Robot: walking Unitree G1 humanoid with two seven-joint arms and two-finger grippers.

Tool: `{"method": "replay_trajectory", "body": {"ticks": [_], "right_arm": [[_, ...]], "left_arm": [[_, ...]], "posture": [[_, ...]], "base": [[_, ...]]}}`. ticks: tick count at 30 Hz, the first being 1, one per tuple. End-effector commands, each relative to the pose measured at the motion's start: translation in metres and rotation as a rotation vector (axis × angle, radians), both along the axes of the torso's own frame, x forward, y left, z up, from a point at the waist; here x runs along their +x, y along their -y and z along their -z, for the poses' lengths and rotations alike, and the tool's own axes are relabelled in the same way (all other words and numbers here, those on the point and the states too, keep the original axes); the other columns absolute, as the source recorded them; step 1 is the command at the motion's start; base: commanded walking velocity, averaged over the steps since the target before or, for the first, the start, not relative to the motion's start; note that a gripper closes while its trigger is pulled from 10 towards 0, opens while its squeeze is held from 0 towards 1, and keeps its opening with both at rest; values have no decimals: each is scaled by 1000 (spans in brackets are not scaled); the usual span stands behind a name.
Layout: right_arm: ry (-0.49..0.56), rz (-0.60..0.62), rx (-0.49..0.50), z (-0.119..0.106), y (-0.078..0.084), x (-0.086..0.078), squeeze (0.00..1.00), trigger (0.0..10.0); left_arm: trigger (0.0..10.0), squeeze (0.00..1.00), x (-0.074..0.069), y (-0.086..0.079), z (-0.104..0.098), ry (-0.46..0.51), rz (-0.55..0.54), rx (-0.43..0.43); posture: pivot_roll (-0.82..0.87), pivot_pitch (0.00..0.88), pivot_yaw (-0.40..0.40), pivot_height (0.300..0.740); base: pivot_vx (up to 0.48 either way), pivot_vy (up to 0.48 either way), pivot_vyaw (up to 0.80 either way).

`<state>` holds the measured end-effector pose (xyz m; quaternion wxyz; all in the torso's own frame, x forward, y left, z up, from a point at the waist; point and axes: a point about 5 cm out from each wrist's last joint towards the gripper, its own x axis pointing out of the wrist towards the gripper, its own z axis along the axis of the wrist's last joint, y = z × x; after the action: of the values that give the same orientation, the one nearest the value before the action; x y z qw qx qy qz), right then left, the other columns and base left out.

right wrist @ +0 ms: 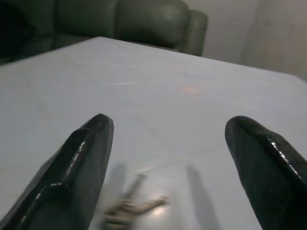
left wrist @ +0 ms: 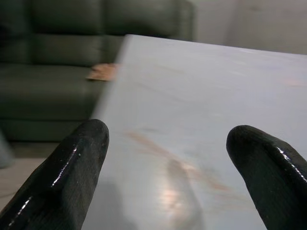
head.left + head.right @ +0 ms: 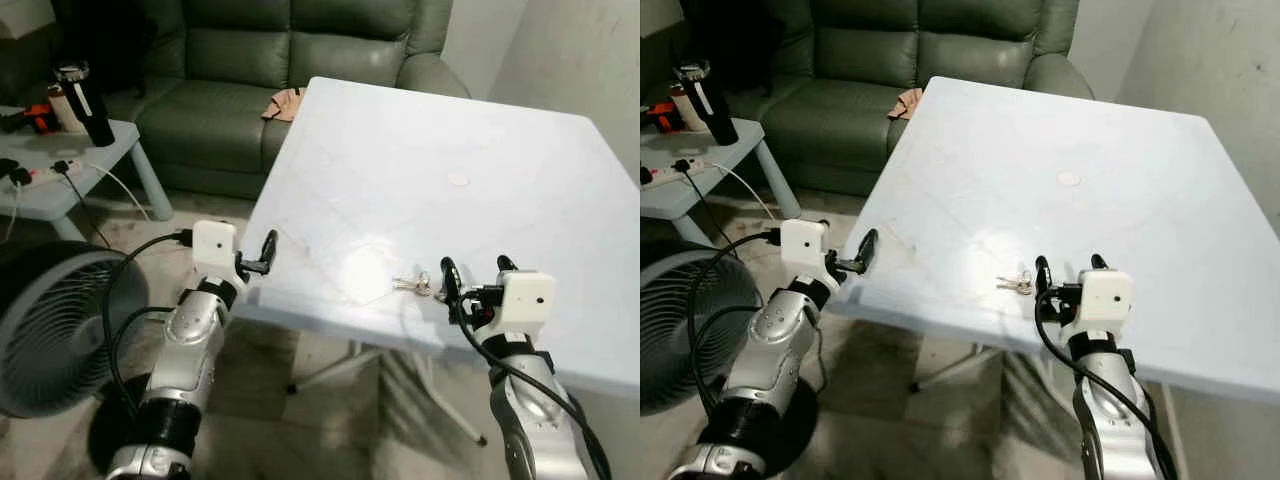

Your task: Hang keys on a hook

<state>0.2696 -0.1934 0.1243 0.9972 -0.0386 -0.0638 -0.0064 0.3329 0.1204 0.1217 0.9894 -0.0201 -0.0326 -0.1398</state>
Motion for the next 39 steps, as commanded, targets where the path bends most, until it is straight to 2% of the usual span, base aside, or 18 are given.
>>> {"method": "replay_trajectory", "body": {"ticks": [1,20,21,22,23,29,39], "right_arm": [[-18,-14,-2,3,-1,-2,0,10000],[-18,-16,-3,3,-1,-2,0,10000],[-92,-183,-124,2,-1,10,0,10000],[-92,-183,-124,2,-1,10,0,10000],[-120,-263,-187,1,-1,15,0,10000],[-126,-277,-224,-1,-1,22,0,10000],[-130,-331,-236,-4,-2,28,0,10000]], "left_arm": [[10000,0,-1,-7,-4,26,-9,-8],[10000,0,-2,-7,-4,28,-8,-10],[10000,0,-24,14,7,38,132,27],[10000,0,-24,14,7,38,132,27],[10000,0,-36,24,11,50,202,65],[10000,0,-42,32,12,57,261,80],[10000,0,-47,38,10,61,299,88]], "posture": [[32,92,-43,740],[32,92,-43,740],[48,127,-78,740],[48,127,-78,740],[52,131,-82,740],[61,132,-86,740],[62,119,-87,740]], "base": [[0,0,0],[0,0,0],[0,0,0],[0,0,0],[0,0,0],[0,0,0],[0,0,0]]}}
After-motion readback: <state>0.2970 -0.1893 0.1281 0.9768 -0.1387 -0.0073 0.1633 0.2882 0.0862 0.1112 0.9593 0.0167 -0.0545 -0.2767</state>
